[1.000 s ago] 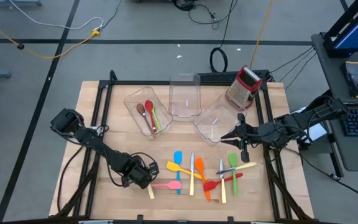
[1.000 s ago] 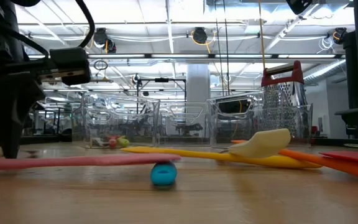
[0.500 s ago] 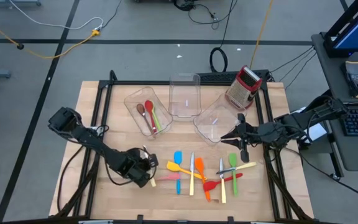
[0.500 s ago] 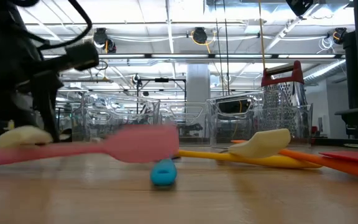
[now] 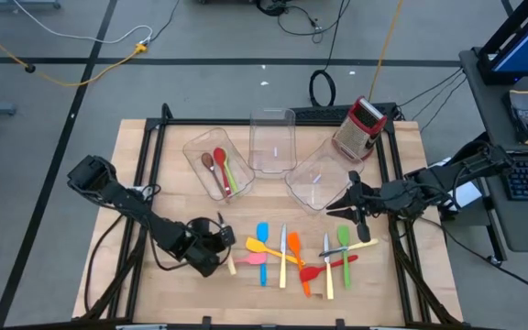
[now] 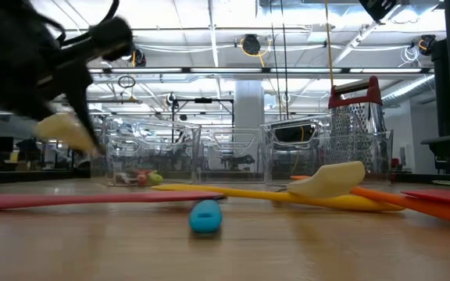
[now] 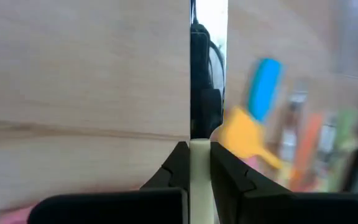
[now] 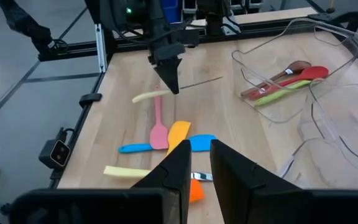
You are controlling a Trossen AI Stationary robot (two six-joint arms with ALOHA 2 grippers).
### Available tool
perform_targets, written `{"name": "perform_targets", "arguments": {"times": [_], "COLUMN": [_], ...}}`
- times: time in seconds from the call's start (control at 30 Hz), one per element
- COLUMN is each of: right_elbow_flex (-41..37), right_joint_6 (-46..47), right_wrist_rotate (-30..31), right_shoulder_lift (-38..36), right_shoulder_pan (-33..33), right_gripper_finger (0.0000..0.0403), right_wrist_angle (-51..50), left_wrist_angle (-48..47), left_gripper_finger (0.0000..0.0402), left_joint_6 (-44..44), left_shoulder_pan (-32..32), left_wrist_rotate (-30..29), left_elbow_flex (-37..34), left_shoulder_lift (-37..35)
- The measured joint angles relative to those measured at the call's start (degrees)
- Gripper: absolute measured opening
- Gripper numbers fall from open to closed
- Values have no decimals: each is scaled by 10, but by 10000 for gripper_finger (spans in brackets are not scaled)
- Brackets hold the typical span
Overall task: Pick & Place Kitchen Items
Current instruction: Put the yellow table knife into the right transparent bin
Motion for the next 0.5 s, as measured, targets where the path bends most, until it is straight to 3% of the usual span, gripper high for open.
{"name": "perform_targets", "arguments": {"times": [0.2, 0.5], "right_elbow_flex": [0, 0], "right_joint_6": [9, 9], "right_wrist_rotate": [-2, -86], "right_shoulder_lift": [0, 23], "right_shoulder_pan": [0, 0], "right_gripper_finger": [51, 53], "right_wrist_angle": [1, 81], "left_wrist_angle": [139, 377], "left_gripper_finger": [26, 24], "left_joint_6": [84, 305], "left_shoulder_pan": [3, 45], "left_wrist_rotate": [-101, -160], "left_elbow_flex": [1, 1], "left_shoulder_lift": [-1, -1]}}
